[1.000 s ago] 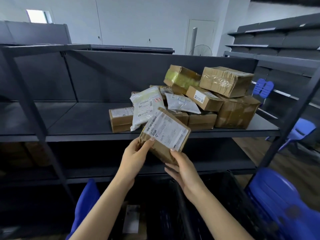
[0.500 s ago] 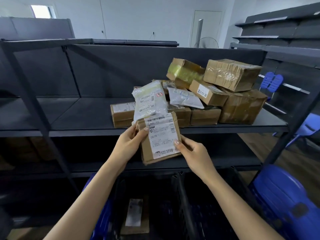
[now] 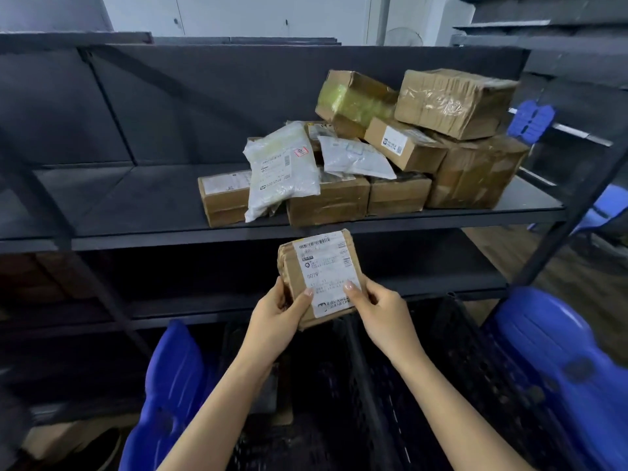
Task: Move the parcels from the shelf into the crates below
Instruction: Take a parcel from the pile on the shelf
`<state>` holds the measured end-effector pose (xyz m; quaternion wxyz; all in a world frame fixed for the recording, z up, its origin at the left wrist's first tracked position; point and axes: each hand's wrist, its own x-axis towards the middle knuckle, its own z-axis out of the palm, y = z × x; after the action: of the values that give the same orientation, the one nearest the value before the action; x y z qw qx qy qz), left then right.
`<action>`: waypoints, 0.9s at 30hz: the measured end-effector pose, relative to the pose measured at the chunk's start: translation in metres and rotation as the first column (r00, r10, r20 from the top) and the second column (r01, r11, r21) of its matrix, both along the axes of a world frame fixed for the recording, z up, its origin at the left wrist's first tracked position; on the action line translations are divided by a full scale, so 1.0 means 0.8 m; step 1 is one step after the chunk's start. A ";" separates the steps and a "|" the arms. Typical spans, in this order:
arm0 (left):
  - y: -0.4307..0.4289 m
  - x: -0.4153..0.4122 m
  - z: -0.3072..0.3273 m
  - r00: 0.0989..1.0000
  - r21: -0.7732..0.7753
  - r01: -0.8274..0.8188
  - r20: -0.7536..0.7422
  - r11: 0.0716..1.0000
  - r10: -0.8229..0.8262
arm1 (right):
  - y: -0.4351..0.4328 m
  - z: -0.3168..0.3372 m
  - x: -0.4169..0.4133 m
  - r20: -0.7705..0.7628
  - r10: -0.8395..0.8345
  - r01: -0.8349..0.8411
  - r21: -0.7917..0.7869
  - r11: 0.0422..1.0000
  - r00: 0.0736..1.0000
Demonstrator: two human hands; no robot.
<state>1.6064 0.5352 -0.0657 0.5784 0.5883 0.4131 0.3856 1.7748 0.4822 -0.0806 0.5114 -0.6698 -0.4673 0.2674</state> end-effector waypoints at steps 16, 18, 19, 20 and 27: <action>-0.041 0.200 -0.093 0.971 -0.094 0.133 -0.186 0.987 -0.148 | -0.069 -0.091 0.197 0.070 -0.097 0.104 -0.104 0.989 0.993; -0.045 0.226 -0.118 0.971 -0.115 0.103 -0.204 0.988 -0.125 | -0.071 -0.115 0.221 0.061 -0.092 0.099 -0.137 0.986 0.994; -0.047 0.237 -0.130 0.970 -0.126 0.086 -0.216 0.988 -0.112 | -0.072 -0.127 0.230 0.058 -0.092 0.100 -0.151 0.984 0.994; -0.047 0.247 -0.142 0.968 -0.136 0.072 -0.230 0.988 -0.102 | -0.070 -0.140 0.238 0.054 -0.094 0.102 -0.163 0.981 0.994; -0.027 0.290 -0.234 0.943 -0.204 -0.005 -0.326 0.979 -0.063 | -0.048 -0.239 0.270 -0.002 -0.132 0.127 -0.271 0.954 0.991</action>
<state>1.8384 0.5140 -0.2526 0.5631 0.5889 0.5326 0.2291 1.9909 0.4435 -0.2720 0.4364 -0.7596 -0.3765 0.3013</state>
